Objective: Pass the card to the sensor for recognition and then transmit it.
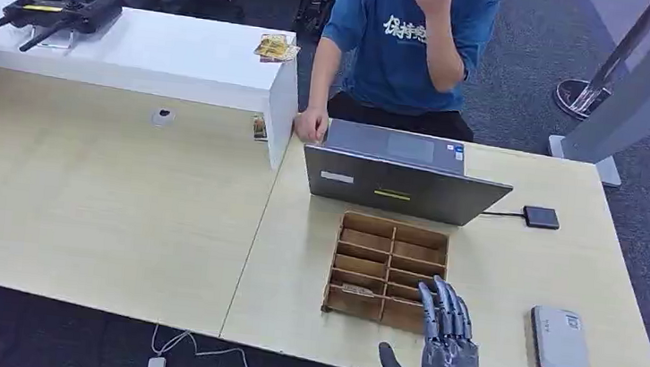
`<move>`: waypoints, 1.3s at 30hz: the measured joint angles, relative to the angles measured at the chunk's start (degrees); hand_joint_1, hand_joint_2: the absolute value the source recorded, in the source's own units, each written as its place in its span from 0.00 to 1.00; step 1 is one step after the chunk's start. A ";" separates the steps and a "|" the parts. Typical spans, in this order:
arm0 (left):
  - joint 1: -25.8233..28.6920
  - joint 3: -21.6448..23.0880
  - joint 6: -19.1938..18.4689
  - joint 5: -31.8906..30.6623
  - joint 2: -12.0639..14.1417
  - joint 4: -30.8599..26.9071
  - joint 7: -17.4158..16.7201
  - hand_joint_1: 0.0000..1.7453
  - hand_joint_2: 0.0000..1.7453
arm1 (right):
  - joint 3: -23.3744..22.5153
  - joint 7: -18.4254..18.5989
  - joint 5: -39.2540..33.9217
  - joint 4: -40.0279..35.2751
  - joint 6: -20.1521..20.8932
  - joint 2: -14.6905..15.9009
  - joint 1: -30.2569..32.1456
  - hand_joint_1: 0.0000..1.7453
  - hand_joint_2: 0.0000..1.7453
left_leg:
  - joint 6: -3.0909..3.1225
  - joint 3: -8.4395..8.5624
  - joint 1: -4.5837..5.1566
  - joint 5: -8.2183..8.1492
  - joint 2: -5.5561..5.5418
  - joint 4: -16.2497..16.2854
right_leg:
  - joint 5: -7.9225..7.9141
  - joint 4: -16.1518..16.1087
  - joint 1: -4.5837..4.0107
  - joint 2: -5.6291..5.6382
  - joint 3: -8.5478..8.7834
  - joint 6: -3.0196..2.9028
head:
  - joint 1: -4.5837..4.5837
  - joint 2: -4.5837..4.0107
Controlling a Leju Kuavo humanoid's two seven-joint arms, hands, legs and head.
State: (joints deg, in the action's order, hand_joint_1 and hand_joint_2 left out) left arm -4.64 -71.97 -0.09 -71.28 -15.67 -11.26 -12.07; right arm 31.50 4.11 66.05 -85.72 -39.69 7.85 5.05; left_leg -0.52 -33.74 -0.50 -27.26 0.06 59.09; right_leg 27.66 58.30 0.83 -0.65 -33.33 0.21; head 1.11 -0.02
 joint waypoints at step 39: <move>-0.21 0.00 -0.17 -0.66 0.15 0.00 -0.57 0.00 0.00 | -1.66 8.32 12.57 4.96 0.24 0.00 -1.73 0.00 1.00 | 0.00 0.00 0.00 0.00 0.00 0.00 | 0.00 0.00 0.00 0.00 0.00 0.00 | 0.00 0.00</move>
State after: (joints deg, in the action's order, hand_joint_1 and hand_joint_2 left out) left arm -4.85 -71.98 -0.26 -71.93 -15.52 -11.26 -12.63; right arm 29.83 12.43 78.62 -80.76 -39.45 7.85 3.32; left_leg -0.52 -33.74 -0.50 -27.26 0.06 59.09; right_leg 27.66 58.30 0.83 -0.65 -33.33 0.21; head 1.11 -0.02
